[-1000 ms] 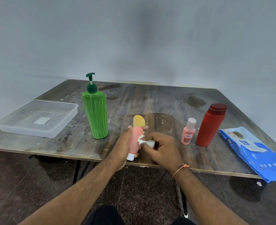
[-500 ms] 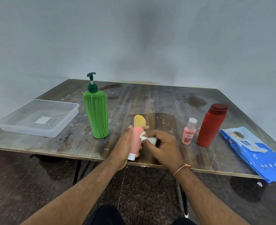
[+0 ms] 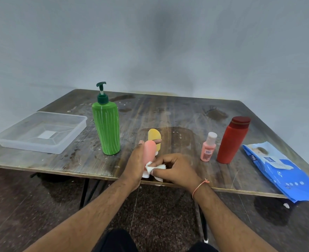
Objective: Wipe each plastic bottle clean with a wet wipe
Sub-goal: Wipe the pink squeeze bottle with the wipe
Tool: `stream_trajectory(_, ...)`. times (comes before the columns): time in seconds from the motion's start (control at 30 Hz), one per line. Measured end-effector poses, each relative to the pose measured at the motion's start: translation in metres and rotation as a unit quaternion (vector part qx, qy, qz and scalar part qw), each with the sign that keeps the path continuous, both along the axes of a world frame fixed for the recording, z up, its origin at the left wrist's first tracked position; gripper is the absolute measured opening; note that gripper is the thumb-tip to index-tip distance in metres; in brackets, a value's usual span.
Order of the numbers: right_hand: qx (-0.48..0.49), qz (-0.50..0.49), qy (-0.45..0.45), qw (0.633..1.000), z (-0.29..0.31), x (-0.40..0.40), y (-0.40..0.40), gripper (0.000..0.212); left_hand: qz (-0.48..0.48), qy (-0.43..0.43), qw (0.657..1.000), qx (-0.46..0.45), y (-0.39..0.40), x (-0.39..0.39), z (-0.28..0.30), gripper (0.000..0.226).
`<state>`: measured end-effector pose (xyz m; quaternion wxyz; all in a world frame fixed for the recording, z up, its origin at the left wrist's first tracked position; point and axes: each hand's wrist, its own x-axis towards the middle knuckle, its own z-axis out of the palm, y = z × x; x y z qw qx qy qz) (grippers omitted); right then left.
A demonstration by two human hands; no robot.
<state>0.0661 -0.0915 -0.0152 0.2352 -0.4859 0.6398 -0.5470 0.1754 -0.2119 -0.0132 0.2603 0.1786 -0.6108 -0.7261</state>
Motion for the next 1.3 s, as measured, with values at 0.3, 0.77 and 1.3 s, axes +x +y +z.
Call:
stream_trajectory(0.3, -0.003, -0.072, -0.092, 0.993, 0.003, -0.007, 0.002, 0.005, 0.052, 0.040, 0.994, -0.085, 0.005, 0.001, -0.003, 0.054)
stream_trajectory(0.77, 0.018, -0.071, -0.057, 0.996, 0.004, -0.007, 0.000, 0.011, 0.089, 0.019, 0.972, -0.217, -0.036, 0.015, -0.007, 0.044)
stream_trajectory(1.3, 0.027, -0.101, -0.012, 0.994, 0.003, -0.001, -0.002, 0.006, -0.030, -0.086, 0.986, -0.139, -0.044, 0.015, -0.012, 0.065)
